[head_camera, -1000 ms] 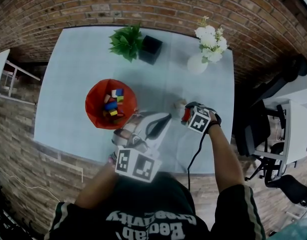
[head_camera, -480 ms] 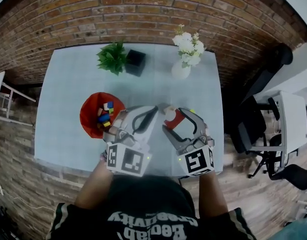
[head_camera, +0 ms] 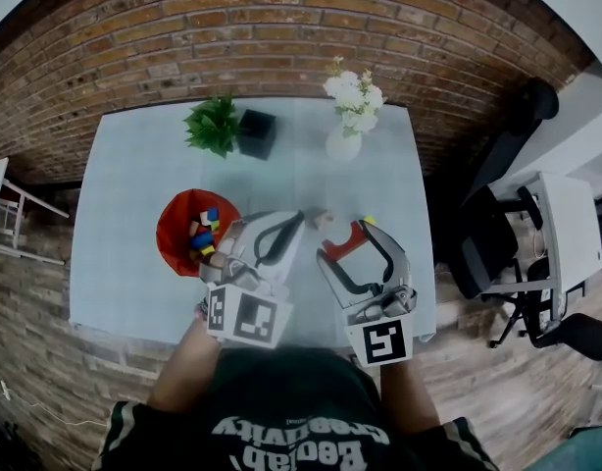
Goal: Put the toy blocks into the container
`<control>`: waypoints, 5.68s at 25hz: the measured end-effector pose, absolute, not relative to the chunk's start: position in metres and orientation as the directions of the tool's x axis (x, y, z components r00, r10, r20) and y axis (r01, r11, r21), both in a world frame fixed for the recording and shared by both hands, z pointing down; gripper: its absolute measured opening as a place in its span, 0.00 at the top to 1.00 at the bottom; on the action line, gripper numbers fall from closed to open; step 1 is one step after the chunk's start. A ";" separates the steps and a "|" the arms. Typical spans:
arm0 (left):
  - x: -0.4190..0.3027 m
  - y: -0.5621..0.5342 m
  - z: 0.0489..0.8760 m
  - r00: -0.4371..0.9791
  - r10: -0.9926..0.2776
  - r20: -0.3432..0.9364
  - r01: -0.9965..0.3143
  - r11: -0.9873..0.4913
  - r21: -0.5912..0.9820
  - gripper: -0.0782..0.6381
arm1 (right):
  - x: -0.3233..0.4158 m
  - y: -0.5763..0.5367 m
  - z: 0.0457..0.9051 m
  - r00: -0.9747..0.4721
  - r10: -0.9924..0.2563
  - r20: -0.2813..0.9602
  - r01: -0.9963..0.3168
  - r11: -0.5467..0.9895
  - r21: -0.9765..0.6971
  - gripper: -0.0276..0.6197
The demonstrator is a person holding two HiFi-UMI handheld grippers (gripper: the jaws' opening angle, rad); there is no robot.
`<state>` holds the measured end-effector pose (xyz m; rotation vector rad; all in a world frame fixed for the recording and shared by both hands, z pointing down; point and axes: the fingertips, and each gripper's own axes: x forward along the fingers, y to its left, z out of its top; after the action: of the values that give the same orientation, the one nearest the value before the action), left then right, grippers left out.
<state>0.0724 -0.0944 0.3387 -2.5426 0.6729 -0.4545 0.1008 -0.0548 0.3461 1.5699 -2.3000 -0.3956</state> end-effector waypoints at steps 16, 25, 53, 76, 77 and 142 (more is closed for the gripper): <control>-0.065 -0.122 0.329 0.649 -0.739 0.179 -0.567 -0.628 -0.534 0.88 | -0.038 -0.094 0.327 -0.616 -0.785 0.068 -0.713 0.591 0.378 0.48; -0.159 -0.135 0.336 0.508 -0.840 0.189 -0.678 -0.525 -0.514 0.88 | -0.121 -0.112 0.339 -0.725 -0.681 0.097 -0.621 0.709 0.335 0.48; -0.137 -0.134 0.348 0.581 -0.786 0.211 -0.621 -0.596 -0.509 0.88 | -0.107 -0.113 0.367 -0.677 -0.714 0.178 -0.639 0.690 0.341 0.95; 0.080 -0.108 0.361 0.818 -0.532 0.218 -0.377 -0.784 -0.493 0.88 | 0.103 -0.092 0.371 -0.363 -0.912 0.190 -0.860 0.407 0.308 0.93; 0.081 -0.109 0.364 0.818 -0.531 0.223 -0.376 -0.786 -0.491 0.88 | 0.105 -0.096 0.382 -0.359 -0.909 0.211 -0.867 0.408 0.286 0.84; 0.042 -0.131 0.339 0.780 -0.602 0.173 -0.464 -0.741 -0.486 0.88 | 0.067 -0.106 0.344 -0.468 -0.876 0.120 -0.818 0.481 0.317 0.48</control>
<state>0.0425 -0.1314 0.3388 -2.5500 0.8045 -0.4476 0.0666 -0.1060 0.3444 1.4442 -2.4642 -0.3128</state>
